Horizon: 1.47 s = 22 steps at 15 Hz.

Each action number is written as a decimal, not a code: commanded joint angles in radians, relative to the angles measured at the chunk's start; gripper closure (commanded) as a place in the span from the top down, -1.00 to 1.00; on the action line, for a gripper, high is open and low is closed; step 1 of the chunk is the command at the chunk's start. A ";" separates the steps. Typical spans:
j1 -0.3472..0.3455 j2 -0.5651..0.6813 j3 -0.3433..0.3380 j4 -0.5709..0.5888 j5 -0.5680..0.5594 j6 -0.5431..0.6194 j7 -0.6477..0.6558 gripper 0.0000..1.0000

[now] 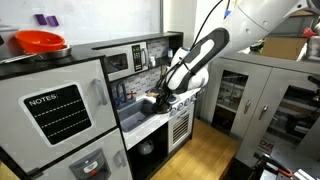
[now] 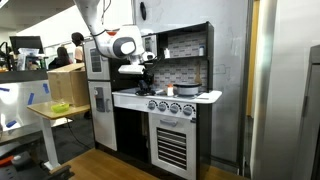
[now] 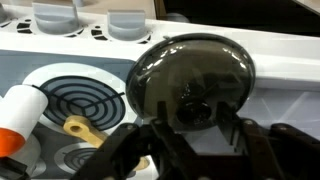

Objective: Put the black lid on the gray pot

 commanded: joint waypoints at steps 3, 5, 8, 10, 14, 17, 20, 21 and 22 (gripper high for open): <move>-0.034 0.012 0.033 0.013 -0.015 -0.002 -0.005 -0.74; -0.033 0.007 0.032 0.010 -0.016 -0.002 -0.004 -0.83; -0.011 -0.038 0.000 -0.026 -0.033 -0.006 0.022 -0.83; -0.010 -0.076 -0.009 -0.058 -0.035 -0.003 0.026 -0.83; 0.002 -0.178 -0.050 -0.127 -0.053 -0.029 0.040 -0.83; -0.013 -0.263 -0.074 -0.176 -0.068 -0.050 0.019 -0.83; -0.028 -0.339 -0.102 -0.207 -0.053 -0.065 -0.021 -0.83; -0.031 -0.360 -0.123 -0.214 -0.066 -0.077 -0.019 -0.83; -0.046 -0.370 -0.129 -0.216 -0.051 -0.083 -0.046 -0.83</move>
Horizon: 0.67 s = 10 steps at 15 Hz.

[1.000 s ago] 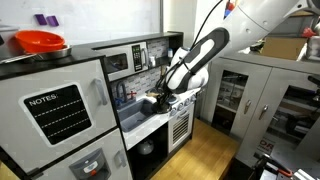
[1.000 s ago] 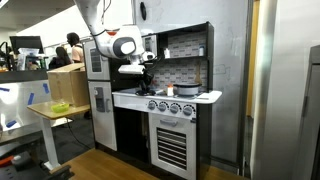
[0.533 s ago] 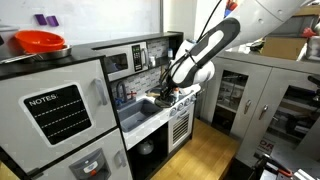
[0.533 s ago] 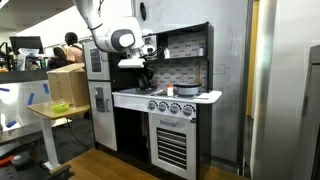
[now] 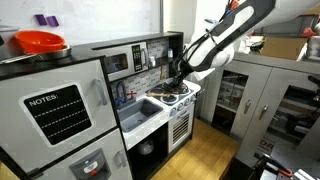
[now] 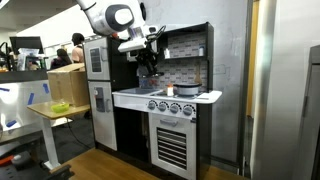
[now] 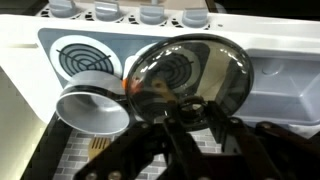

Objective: Put the black lid on the gray pot

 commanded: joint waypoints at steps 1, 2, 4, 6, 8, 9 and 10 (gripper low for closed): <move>-0.035 -0.057 -0.029 -0.033 -0.002 -0.034 -0.055 -0.83; -0.051 -0.056 -0.034 -0.034 0.022 -0.029 -0.095 -0.83; -0.099 -0.029 -0.019 -0.023 0.133 -0.009 -0.232 -0.83; -0.136 -0.004 -0.001 -0.003 0.250 0.001 -0.370 -0.83; -0.155 0.013 0.003 0.020 0.328 -0.005 -0.475 -0.83; -0.163 0.019 0.007 0.032 0.361 -0.007 -0.519 -0.83; -0.170 0.023 0.011 0.043 0.391 -0.009 -0.559 -0.83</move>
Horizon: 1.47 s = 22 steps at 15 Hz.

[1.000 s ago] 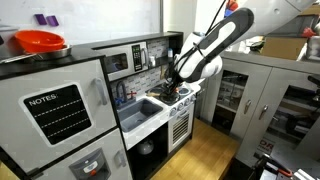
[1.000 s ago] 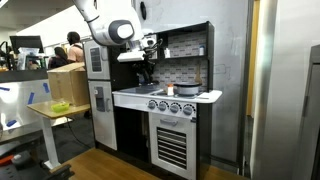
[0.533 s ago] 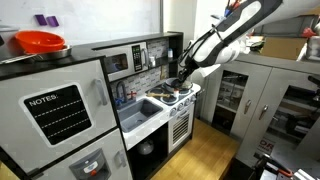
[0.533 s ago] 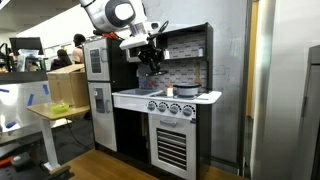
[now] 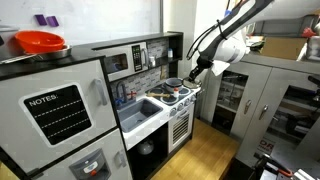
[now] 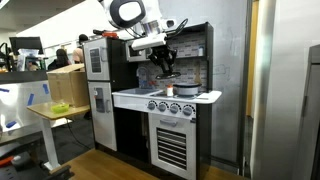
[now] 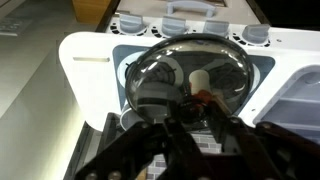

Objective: Put the black lid on the gray pot

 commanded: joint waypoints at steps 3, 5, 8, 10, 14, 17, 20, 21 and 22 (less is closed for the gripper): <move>-0.013 0.010 0.009 0.026 0.056 0.000 -0.078 -0.33; -0.013 0.012 0.011 0.026 0.056 0.000 -0.079 -0.33; -0.014 0.014 0.013 0.026 0.057 0.000 -0.079 -0.33; -0.019 0.017 0.012 0.033 0.061 -0.002 -0.083 -0.83; -0.035 0.044 0.003 0.074 0.073 -0.018 -0.101 -0.83; -0.056 0.077 0.012 0.126 0.097 -0.029 -0.124 -0.83; -0.075 0.132 0.029 0.211 0.125 -0.054 -0.149 -0.83; -0.078 0.150 0.033 0.238 0.131 -0.068 -0.156 -0.83; -0.082 0.171 0.038 0.266 0.138 -0.077 -0.164 -0.83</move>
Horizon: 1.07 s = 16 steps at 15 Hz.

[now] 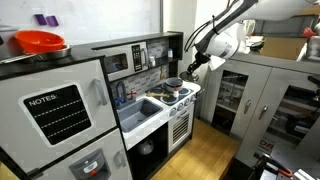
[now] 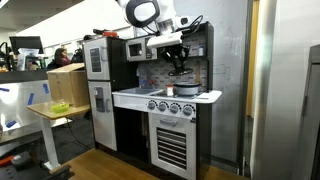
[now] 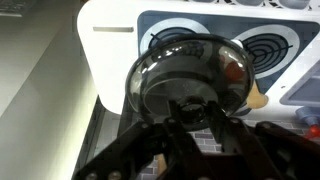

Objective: Put the black lid on the gray pot

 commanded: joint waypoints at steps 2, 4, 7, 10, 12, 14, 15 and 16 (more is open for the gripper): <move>-0.037 0.095 0.033 0.141 0.044 -0.068 -0.058 -0.83; -0.044 0.138 0.038 0.194 0.048 -0.092 -0.063 -0.83; -0.048 0.195 0.044 0.269 0.033 -0.125 -0.064 -0.83; -0.080 0.240 0.084 0.336 -0.030 -0.142 -0.032 -0.83; -0.084 0.268 0.094 0.383 -0.053 -0.169 -0.030 -0.83; -0.086 0.292 0.102 0.422 -0.074 -0.192 -0.030 -0.83; -0.085 0.305 0.104 0.443 -0.083 -0.211 -0.028 -0.83; -0.084 0.320 0.107 0.464 -0.092 -0.224 -0.029 -0.83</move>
